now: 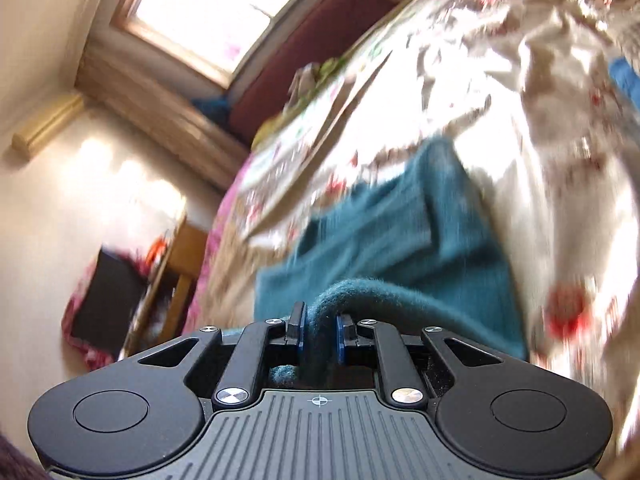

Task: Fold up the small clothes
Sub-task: 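Grasp the sweater hem with both grippers, then fold the hem up toward the collar with both grippers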

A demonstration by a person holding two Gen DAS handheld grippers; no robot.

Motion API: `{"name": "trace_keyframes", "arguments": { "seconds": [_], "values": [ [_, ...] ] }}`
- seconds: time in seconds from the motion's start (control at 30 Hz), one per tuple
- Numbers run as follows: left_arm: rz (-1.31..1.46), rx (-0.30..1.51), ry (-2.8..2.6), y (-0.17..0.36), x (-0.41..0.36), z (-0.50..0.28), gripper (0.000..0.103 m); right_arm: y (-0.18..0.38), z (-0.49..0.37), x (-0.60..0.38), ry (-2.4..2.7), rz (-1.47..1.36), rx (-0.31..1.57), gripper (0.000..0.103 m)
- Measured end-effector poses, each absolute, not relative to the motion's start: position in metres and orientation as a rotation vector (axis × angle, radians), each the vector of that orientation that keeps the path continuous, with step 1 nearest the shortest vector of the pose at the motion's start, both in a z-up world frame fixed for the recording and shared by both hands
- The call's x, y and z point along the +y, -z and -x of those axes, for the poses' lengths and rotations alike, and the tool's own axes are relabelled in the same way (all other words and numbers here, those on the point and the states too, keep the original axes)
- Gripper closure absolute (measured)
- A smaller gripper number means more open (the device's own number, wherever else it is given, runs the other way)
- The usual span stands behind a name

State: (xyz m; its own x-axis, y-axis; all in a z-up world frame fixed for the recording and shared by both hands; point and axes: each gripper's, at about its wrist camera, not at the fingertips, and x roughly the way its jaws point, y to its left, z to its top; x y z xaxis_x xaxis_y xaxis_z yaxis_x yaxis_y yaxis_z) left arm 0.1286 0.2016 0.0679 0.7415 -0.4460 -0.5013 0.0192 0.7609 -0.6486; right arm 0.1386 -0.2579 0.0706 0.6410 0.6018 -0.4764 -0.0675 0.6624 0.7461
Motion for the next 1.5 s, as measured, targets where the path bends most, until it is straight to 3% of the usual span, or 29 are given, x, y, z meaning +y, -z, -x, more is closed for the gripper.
{"name": "trace_keyframes", "arguments": {
  "seconds": [0.33,0.53,0.77,0.9,1.37,1.5],
  "values": [
    [0.596,0.721,0.096,-0.020,0.196,-0.249,0.086,-0.018,-0.264,-0.256,-0.196,-0.805,0.824,0.088],
    [0.710,0.763,0.062,0.012,0.214,-0.260,0.086,0.016,-0.285,-0.251,-0.129,-0.799,0.865,0.085],
    [0.849,0.767,0.062,0.014,0.224,-0.262,0.082,0.010,-0.283,-0.258,-0.166,-0.831,0.861,0.083],
    [0.930,0.739,0.080,0.008,0.228,-0.258,0.073,0.005,-0.284,-0.256,-0.181,-0.847,0.856,0.073],
    [0.888,0.696,0.025,-0.012,0.227,-0.258,0.072,0.000,-0.286,-0.262,-0.205,-0.899,0.827,0.065],
    [0.879,0.708,0.030,-0.014,0.226,-0.261,0.067,-0.004,-0.284,-0.269,-0.182,-0.903,0.771,0.047]
  ]
}}
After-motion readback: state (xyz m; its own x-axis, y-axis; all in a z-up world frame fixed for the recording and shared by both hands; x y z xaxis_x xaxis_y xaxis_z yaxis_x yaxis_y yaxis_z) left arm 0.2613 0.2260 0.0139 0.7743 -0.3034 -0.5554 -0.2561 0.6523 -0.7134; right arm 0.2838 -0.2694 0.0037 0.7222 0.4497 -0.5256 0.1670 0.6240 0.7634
